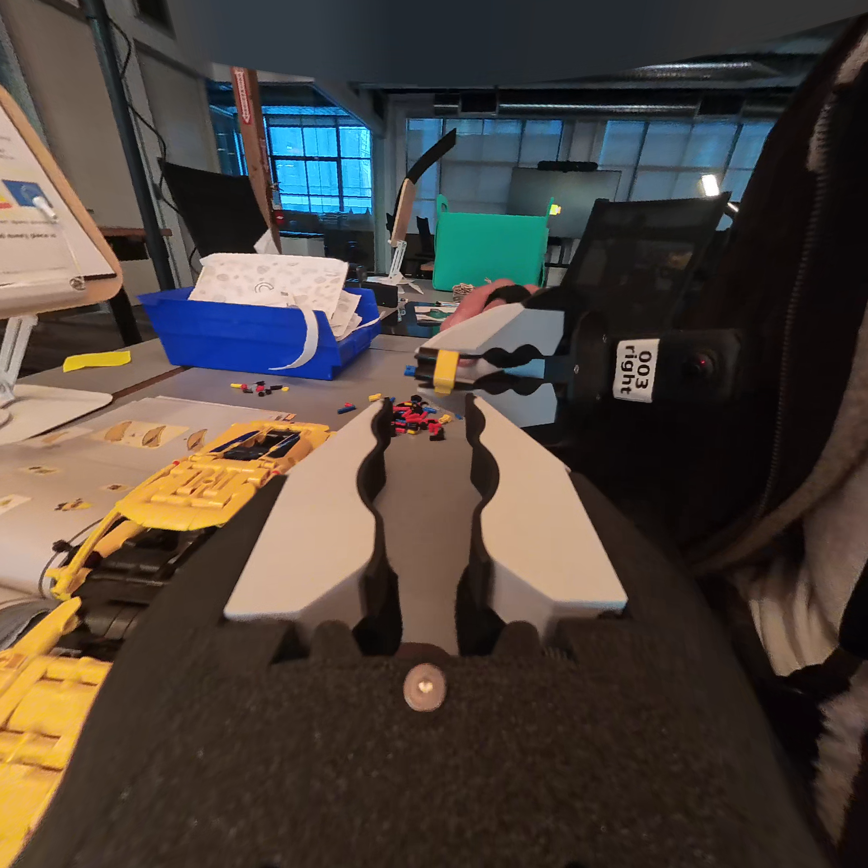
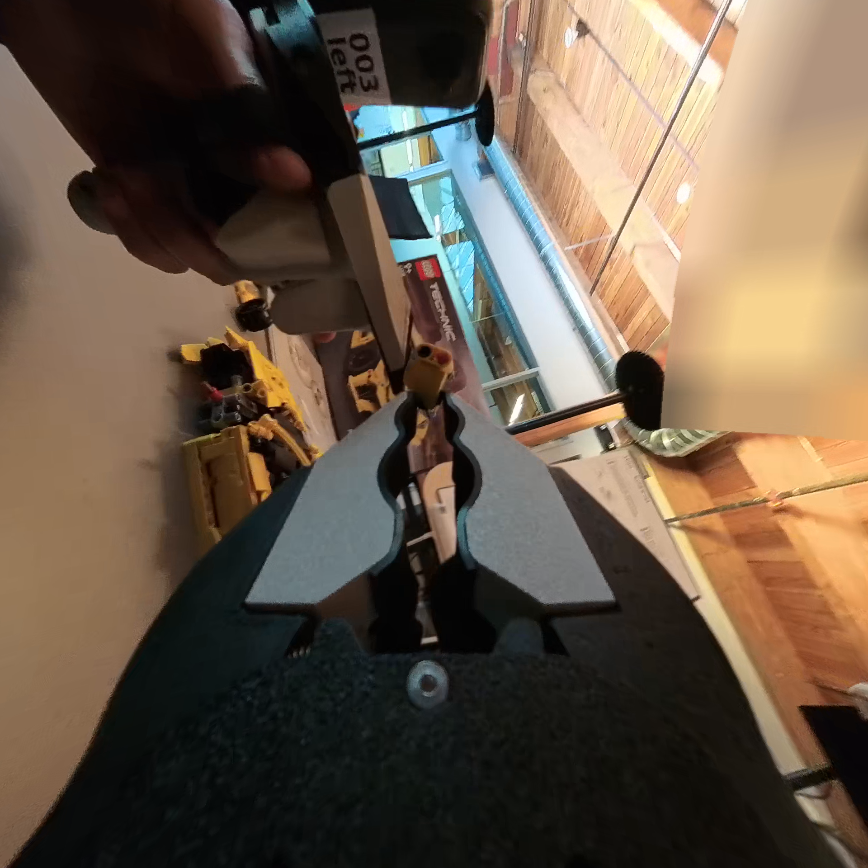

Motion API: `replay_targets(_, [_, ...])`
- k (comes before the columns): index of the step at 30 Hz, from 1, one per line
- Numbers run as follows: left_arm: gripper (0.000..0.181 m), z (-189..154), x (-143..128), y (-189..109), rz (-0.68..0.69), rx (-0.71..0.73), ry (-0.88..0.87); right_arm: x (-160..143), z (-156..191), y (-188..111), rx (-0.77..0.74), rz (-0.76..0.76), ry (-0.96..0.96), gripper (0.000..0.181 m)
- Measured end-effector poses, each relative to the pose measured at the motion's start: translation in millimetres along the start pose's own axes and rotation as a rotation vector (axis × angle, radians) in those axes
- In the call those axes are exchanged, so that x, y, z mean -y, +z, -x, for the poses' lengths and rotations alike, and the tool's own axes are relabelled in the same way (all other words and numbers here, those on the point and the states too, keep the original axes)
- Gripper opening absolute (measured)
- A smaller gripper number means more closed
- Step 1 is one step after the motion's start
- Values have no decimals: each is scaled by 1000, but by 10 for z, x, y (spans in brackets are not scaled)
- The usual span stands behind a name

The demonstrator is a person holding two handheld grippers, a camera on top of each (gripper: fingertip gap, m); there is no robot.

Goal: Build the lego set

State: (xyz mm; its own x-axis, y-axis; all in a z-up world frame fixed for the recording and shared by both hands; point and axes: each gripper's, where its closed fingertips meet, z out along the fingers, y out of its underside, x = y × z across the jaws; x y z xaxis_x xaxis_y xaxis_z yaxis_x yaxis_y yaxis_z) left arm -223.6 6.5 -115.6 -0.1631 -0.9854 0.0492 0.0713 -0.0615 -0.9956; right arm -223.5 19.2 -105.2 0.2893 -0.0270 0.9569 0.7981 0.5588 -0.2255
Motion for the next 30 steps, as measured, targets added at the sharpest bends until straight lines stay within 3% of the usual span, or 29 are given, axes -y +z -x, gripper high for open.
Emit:
replay_targets(7, [31, -90, 85, -15, -35, -34, 19, 163, -82, -54, -80, -63, -175, 8])
replay_targets(16, [30, -141, 108, -23, -40, -50, 40, 189, -97, -64, -96, -71, -202, 7])
replay_targets(25, [29, -93, 134, -44, -55, -47, -22, 109, 135, 2, 36, -58, -144, 7])
replay_targets(28, [20, -39, 110, -57, -46, -43, -81, 40, 126, 14, 61, -47, -5, 7])
replay_targets(30, [21, 13, 82, -58, -47, -47, -157, -32, 178, 31, 121, -13, 223, 7])
